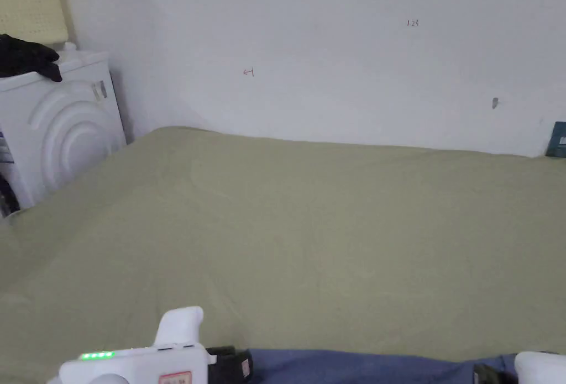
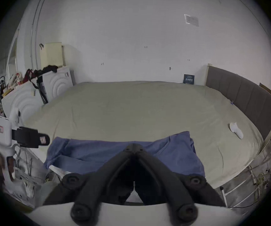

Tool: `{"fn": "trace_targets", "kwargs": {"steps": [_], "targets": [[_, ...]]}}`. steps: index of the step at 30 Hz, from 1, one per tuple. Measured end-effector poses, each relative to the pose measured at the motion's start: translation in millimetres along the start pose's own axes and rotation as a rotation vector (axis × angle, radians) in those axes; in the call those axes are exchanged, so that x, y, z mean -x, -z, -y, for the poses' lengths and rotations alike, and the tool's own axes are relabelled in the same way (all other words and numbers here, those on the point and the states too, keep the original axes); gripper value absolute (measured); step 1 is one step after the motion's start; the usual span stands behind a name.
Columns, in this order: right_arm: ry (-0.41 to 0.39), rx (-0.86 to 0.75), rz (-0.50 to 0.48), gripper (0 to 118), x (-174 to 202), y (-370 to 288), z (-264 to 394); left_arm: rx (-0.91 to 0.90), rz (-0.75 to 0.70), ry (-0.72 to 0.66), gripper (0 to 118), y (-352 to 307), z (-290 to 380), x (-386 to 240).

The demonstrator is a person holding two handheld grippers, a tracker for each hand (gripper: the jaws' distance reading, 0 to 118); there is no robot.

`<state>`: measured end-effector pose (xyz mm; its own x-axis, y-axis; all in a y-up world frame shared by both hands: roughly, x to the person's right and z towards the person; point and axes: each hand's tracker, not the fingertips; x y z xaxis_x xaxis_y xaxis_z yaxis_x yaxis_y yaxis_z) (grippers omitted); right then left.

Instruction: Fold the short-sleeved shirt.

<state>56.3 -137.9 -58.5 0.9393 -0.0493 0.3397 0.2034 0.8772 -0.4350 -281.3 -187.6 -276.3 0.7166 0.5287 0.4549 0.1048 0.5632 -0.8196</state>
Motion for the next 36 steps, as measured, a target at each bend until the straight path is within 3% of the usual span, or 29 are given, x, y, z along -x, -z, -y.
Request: {"fn": "trace_targets", "kwargs": {"steps": [1, 2, 4, 5, 6, 13, 16, 20, 23, 24, 25, 26, 27, 31, 36], "targets": [[0.020, -0.003, -0.015, 1, -4.4, 0.0, -2.5, 0.029, 0.008, -0.020, 6, -5.0, -4.1, 18.4], [0.045, 0.003, -0.030, 1, -8.3, 0.8, -5.4, 0.035, 0.037, -0.034, 29, -9.8, -9.4, 37.9], [0.073, 0.011, -0.061, 1, -13.9, 4.2, -8.9, 0.040, 0.040, -0.040, 93, -13.2, -15.2, 71.4], [0.081, 0.018, -0.070, 1, -15.9, 6.7, -10.7, 0.069, 0.080, -0.073, 116, -9.1, -16.4, 90.0], [0.079, 0.024, -0.069, 1, -16.2, 8.6, -12.2, 0.090, 0.101, -0.116, 117, -6.8, -13.6, 102.9], [0.088, 0.049, -0.102, 1, -17.0, 11.3, -20.9, 0.140, 0.112, -0.248, 117, 37.4, -6.1, 152.9], [0.085, 0.049, -0.105, 1, -17.7, 10.5, -23.8, 0.157, 0.164, -0.290, 117, 56.7, 4.7, 152.2], [0.093, 0.058, -0.113, 1, -21.6, 8.4, -26.6, 0.138, 0.136, -0.243, 117, 61.9, 11.8, 146.4], [0.107, 0.068, -0.119, 1, -24.1, 8.2, -24.9, 0.105, 0.129, -0.303, 116, 53.9, 14.1, 140.8], [0.108, 0.071, -0.120, 1, -24.4, 8.1, -24.0, 0.097, 0.132, -0.323, 107, 51.3, 14.5, 136.5], [0.110, 0.074, -0.119, 1, -25.3, 8.0, -22.0, 0.077, 0.128, -0.318, 84, 48.8, 14.8, 131.0], [0.115, 0.077, -0.117, 1, -26.3, 7.9, -19.9, 0.079, 0.117, -0.314, 20, 46.7, 13.5, 127.4], [0.123, 0.083, -0.116, 1, -28.0, 7.9, -17.9, 0.087, 0.046, -0.283, 7, 48.3, 11.1, 119.6], [0.165, 0.105, -0.114, 1, -39.9, 1.9, -11.6, 0.085, 0.125, -0.267, 7, 38.1, 0.2, 93.4], [0.214, 0.079, -0.082, 1, -61.0, -12.3, -13.0, 0.013, 0.191, -0.108, 7, 18.7, -26.5, 18.0]]}}
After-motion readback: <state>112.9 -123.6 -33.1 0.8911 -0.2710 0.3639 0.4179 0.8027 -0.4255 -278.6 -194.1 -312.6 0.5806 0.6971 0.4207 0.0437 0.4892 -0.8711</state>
